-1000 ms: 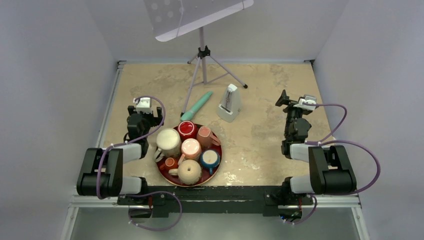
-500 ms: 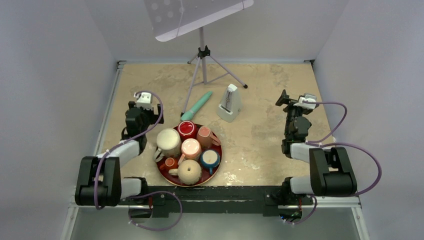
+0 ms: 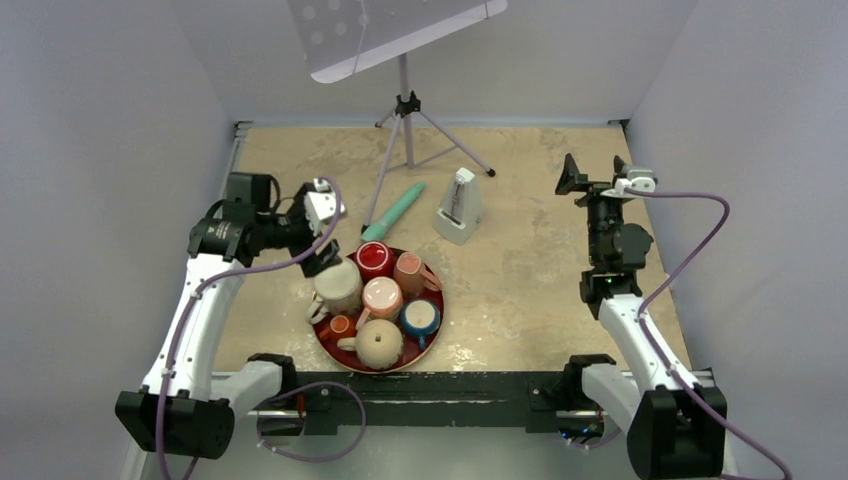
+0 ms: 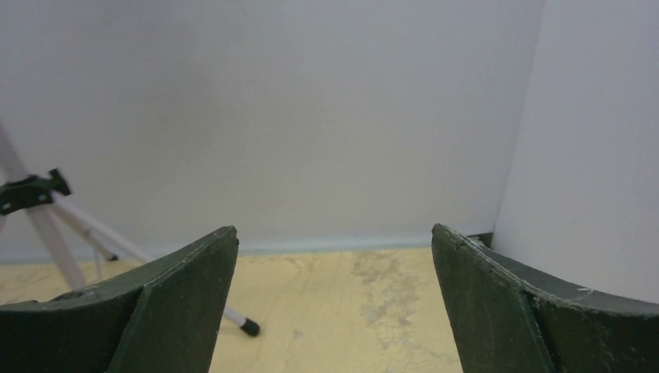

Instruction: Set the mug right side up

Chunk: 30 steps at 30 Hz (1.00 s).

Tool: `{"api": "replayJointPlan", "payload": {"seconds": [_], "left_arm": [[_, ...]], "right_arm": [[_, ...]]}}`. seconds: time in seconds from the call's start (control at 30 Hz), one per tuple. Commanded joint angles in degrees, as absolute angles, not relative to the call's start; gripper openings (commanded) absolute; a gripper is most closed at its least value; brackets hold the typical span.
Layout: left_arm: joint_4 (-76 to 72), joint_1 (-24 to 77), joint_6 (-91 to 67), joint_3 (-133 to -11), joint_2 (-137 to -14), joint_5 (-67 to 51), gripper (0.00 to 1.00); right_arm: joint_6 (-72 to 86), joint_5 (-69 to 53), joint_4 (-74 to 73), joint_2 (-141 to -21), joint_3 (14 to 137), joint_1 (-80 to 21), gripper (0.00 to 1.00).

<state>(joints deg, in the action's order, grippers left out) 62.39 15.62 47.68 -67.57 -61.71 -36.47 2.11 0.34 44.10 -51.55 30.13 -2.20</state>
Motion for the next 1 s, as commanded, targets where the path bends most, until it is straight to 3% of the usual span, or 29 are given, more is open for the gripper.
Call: {"api": "replayJointPlan", "payload": {"seconds": [0.0,0.23,0.5,0.97], "left_arm": [[70.88,31.74,50.21,-78.65,-67.98,-29.34,0.94],[71.62,46.03,45.79,-96.97,-92.79,-22.2,0.77],[62.3,53.52,45.85,-96.36,-103.56,-17.92,0.81],[49.92,53.4,54.53,-85.42,-108.7,-3.8,0.72]], "right_arm": [[3.95,-7.68,31.92,-48.58,35.87,-2.11,0.99],[8.22,-6.92,20.16,-44.51,41.09,-2.11,0.99],[9.43,-4.44,9.62,-37.15,40.9,-2.09,0.99],[12.25,-5.22,6.01,-30.07,37.17,-2.11,0.99]]}}
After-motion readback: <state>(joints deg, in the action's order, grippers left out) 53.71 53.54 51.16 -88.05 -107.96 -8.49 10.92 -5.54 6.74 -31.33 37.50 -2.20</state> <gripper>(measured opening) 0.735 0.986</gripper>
